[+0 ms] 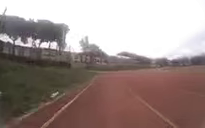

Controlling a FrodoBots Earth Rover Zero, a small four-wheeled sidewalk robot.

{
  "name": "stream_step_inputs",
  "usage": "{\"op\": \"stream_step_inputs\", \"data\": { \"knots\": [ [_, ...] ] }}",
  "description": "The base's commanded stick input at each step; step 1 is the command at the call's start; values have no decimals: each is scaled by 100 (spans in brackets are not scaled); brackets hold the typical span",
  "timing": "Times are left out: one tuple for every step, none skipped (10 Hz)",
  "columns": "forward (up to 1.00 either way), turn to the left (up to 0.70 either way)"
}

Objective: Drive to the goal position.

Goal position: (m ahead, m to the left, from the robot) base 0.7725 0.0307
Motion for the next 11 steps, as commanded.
{"op": "stream_step_inputs", "data": {
  "knots": [
    [100,-27],
    [100,-2],
    [100,0],
    [100,0],
    [100,0],
    [100,0],
    [100,0],
    [100,0],
    [100,0],
    [100,0],
    [100,0]
  ]
}}
